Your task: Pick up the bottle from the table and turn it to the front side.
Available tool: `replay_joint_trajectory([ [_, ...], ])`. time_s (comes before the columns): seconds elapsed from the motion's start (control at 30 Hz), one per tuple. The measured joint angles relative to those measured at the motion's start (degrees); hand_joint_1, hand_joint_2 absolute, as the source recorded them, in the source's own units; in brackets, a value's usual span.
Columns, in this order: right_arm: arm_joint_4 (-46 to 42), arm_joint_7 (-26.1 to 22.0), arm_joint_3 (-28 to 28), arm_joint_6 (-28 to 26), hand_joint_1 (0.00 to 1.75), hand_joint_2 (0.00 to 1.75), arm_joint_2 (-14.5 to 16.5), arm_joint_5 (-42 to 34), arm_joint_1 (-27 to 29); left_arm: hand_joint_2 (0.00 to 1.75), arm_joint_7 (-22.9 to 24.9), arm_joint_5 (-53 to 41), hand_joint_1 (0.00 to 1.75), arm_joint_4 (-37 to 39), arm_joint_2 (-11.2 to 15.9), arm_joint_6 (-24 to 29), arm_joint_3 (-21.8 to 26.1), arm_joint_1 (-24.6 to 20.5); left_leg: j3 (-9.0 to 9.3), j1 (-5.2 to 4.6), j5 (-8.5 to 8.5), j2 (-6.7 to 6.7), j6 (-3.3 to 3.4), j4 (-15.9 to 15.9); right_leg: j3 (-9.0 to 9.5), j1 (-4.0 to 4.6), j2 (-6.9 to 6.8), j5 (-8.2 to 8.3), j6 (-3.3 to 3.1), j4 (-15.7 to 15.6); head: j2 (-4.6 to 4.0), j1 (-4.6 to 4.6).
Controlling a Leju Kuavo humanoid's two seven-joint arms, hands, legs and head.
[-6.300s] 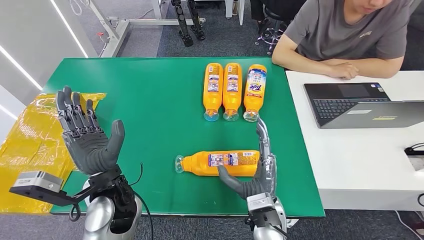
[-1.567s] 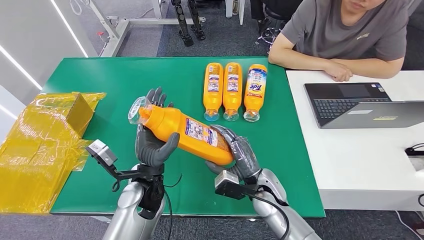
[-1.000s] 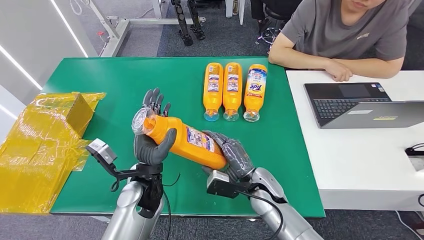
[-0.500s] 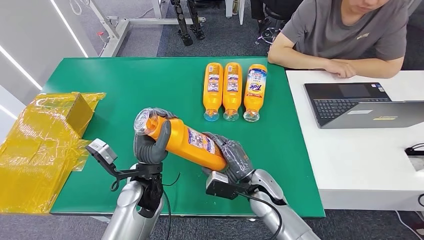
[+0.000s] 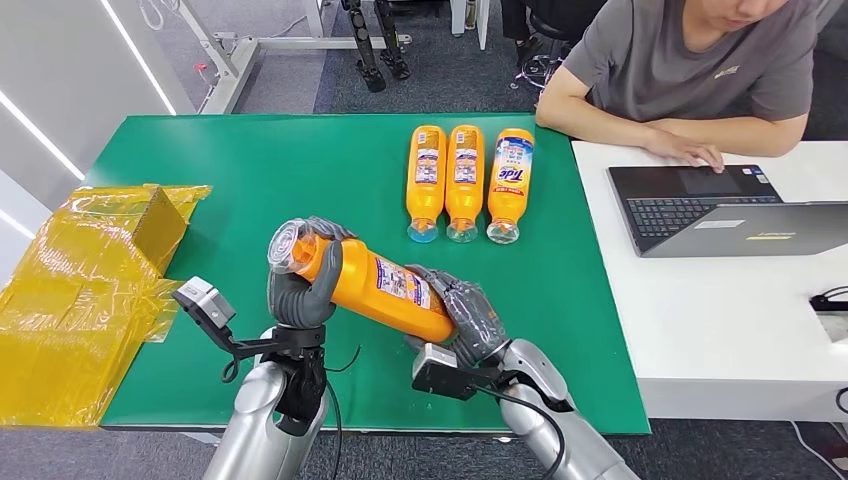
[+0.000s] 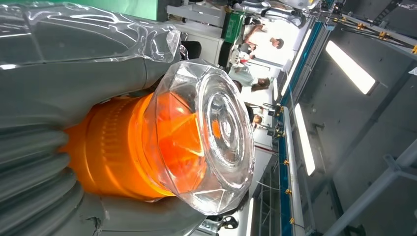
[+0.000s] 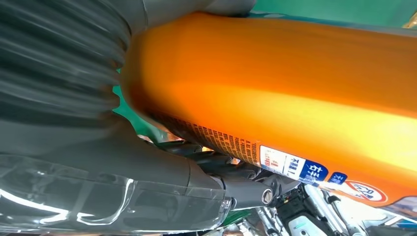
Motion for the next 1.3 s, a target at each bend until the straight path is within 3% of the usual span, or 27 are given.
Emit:
replay_joint_trajectory([
  [0.1, -0.4, -0.8, -0.3, -0.9, 0.0, 1.75, 0.1, -0.6, 0.3, 1.75, 0.0, 0.1, 1.75, 0.0, 0.0, 0.2, 0.0, 0.0, 0.0, 0.0, 0.0, 0.0, 0.0, 0.0, 0.0, 0.0, 0.0, 0.0, 0.0, 0.0, 0.0, 0.0],
  [0.37, -8.3, -5.9, -2.7, -9.9, 0.0, 1.75, 2.0, -16.2, 5.8, 1.75, 0.0, -3.5, 1.75, -2.2, 0.1, 6.3, 0.2, 0.2, -0.03, 0.01, -0.02, 0.0, -0.02, 0.0, -0.01, 0.01, -0.01, -0.02, 0.0, 0.0, 0.0, 0.01],
  [0.57, -12.2, -7.9, -2.7, -11.3, 0.0, 1.75, 2.0, -21.4, 8.5, 1.75, 0.0, -12.0, 1.75, -7.2, 2.6, 20.5, -0.4, -0.4, -0.01, 0.01, -0.01, 0.01, -0.02, 0.0, -0.01, 0.01, 0.0, -0.01, 0.0, 0.0, 0.0, 0.0],
  [1.0, -14.1, -8.4, -2.7, -11.4, 0.0, 1.75, 2.0, -22.0, 9.7, 1.75, 0.0, -12.8, 1.75, -9.9, 5.4, 21.9, -1.1, -0.9, -0.02, 0.0, -0.01, 0.01, -0.02, 0.0, -0.01, 0.0, 0.0, -0.01, -0.01, 0.0, 0.0, 0.0],
  [1.1, -14.2, -8.8, -2.7, -11.5, 0.0, 1.75, 2.1, -23.2, 9.7, 1.75, 0.6, -16.2, 1.75, -9.9, 6.0, 25.2, -1.4, -1.0, -0.02, 0.0, -0.02, 0.01, -0.02, 0.0, -0.01, 0.0, 0.01, -0.01, -0.01, 0.0, 0.0, 0.0],
  [1.17, -14.8, -9.4, -2.8, -11.7, 0.0, 1.75, 2.1, -24.7, 10.2, 1.75, 5.6, -26.9, 1.75, -9.2, 9.2, 30.2, -1.9, -1.6, 0.02, 0.02, -0.02, 0.07, -0.03, 0.0, 0.0, 0.0, 0.07, -0.01, -0.02, 0.0, 0.0, 0.04],
  [1.23, -15.9, -9.7, -2.9, -12.0, 0.0, 1.75, 2.1, -25.5, 11.1, 1.75, 14.4, -46.0, 1.75, -6.7, 15.5, 32.8, -2.2, -2.8, 0.13, 0.03, -0.04, 0.24, -0.11, -0.1, -0.02, 0.0, 0.27, 0.0, -0.08, 0.1, 0.0, -0.02],
  [1.3, -16.8, -9.7, -3.0, -12.2, 0.0, 1.75, 2.0, -25.7, 12.0, 1.75, 19.4, -64.6, 1.75, -3.3, 21.1, 33.4, -1.6, -3.5, 0.2, 0.06, -0.01, 0.34, -0.25, -0.1, -0.07, 0.01, 0.41, 0.0, -0.15, 0.1, 0.0, -0.22],
])
